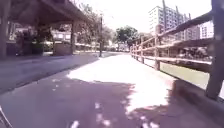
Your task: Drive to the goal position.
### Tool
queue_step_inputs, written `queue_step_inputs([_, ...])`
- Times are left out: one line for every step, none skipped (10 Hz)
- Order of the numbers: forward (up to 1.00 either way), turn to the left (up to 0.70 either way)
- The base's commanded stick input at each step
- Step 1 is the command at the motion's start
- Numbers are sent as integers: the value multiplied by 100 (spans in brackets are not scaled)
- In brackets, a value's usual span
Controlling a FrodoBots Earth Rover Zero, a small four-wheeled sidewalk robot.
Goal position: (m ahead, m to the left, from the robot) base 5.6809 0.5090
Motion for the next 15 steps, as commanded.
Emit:
queue_step_inputs([100,0])
queue_step_inputs([100,0])
queue_step_inputs([100,0])
queue_step_inputs([100,0])
queue_step_inputs([100,0])
queue_step_inputs([100,0])
queue_step_inputs([100,0])
queue_step_inputs([100,0])
queue_step_inputs([100,0])
queue_step_inputs([100,0])
queue_step_inputs([100,0])
queue_step_inputs([100,-4])
queue_step_inputs([100,-29])
queue_step_inputs([100,-40])
queue_step_inputs([100,-31])
